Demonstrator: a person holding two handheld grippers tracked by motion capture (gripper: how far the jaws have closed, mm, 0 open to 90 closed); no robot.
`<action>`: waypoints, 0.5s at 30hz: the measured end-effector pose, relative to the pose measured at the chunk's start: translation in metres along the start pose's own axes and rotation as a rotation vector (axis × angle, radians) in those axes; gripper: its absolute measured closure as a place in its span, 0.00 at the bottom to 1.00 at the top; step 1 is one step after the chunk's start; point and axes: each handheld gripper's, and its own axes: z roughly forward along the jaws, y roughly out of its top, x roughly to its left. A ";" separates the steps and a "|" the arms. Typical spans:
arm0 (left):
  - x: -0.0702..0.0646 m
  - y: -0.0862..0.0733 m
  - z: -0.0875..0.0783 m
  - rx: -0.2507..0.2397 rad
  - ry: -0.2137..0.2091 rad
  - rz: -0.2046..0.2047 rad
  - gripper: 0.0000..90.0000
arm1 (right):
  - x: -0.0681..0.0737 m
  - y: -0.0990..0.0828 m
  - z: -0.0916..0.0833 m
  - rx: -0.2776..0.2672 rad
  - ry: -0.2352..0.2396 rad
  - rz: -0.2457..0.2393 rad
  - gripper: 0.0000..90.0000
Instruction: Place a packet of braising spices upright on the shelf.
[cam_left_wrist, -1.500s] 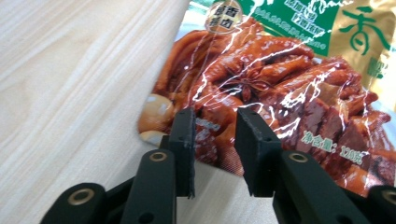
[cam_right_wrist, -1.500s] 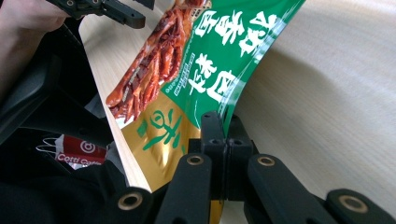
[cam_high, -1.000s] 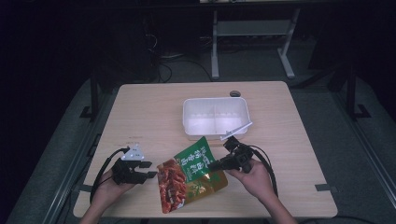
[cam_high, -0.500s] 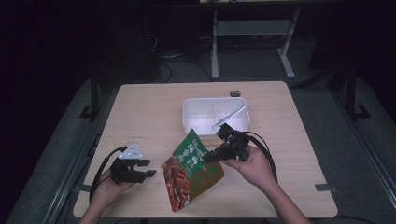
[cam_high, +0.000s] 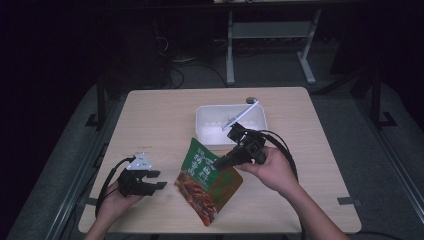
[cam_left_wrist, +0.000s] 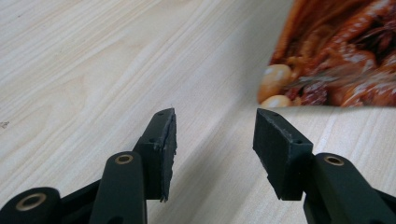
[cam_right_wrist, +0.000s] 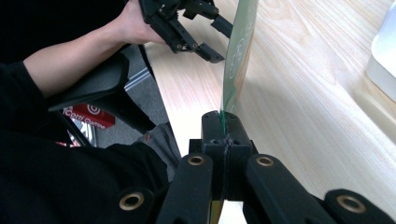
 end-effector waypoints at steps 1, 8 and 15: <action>0.000 0.000 0.000 -0.001 0.000 0.000 0.55 | 0.001 0.001 -0.002 0.003 0.000 -0.007 1.00; -0.001 0.000 -0.001 -0.006 0.004 0.004 0.55 | 0.012 0.009 -0.011 0.029 -0.019 -0.029 1.00; 0.000 0.000 -0.002 -0.020 0.000 0.006 0.53 | 0.014 0.015 -0.036 0.017 -0.068 -0.021 1.00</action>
